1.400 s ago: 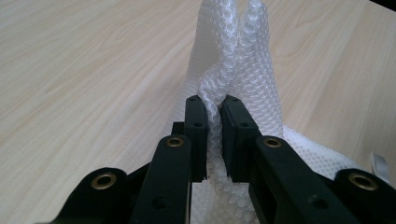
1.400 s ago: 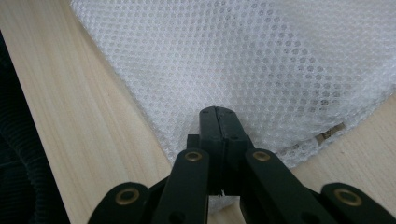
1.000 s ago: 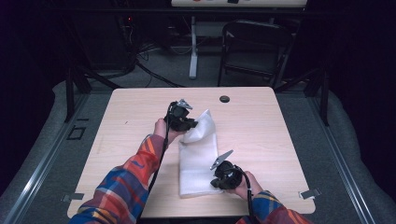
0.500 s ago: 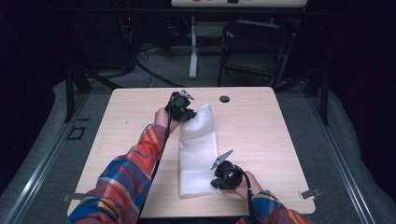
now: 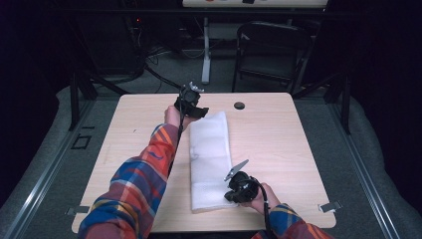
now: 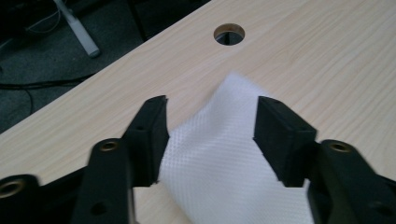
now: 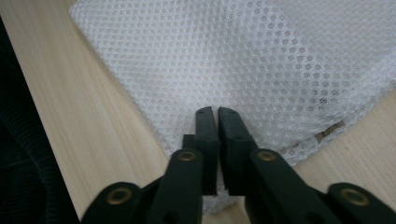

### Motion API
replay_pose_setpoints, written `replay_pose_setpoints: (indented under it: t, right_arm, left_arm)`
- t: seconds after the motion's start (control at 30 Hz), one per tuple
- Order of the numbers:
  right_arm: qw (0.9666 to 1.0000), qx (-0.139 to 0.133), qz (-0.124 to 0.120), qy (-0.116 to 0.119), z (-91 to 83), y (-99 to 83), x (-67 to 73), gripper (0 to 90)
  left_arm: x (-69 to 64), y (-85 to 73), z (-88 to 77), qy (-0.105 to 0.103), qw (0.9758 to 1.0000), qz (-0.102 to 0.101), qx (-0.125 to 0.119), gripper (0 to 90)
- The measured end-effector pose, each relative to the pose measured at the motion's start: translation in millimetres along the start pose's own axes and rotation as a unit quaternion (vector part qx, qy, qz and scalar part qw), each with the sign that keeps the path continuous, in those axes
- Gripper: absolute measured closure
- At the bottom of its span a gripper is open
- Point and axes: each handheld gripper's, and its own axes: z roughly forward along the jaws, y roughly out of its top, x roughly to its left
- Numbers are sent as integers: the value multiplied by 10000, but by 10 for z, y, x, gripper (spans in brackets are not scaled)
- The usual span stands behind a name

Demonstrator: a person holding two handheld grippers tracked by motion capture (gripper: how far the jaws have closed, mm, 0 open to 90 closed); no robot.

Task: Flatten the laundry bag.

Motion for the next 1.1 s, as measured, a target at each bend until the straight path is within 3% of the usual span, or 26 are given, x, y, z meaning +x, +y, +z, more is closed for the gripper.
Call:
replay_pose_setpoints:
  t: [0.07,0.23,0.27,0.3,0.4,0.57,0.8,1.1]
  right_arm:
    - [10000,1,-18,-67,-22,8,4,730]
    - [9995,-131,97,-263,-109,27,-40,359]
    - [9995,-131,97,-263,-109,27,-40,359]
    - [9991,-180,167,-335,-158,22,-61,262]
    - [9982,-335,340,-354,-222,8,-92,162]
    - [9963,-513,491,-475,-329,-31,-154,119]
    - [9941,-644,629,-603,-422,-82,-218,94]
    - [9942,-576,630,-646,-444,-95,-233,93]
  left_arm:
    - [-6,-31,-33,-110,9999,22,32,331]
    - [-98,-169,-104,-298,9995,119,64,214]
    - [-98,-169,-104,-298,9995,119,64,200]
    - [-144,-234,-139,-411,9990,146,71,178]
    - [-239,-342,-198,-542,9983,220,74,160]
    - [-403,-524,-303,-795,9962,354,36,149]
    - [-584,-751,-407,-963,9943,452,28,124]
    - [-778,-962,-508,-1113,9922,553,95,112]
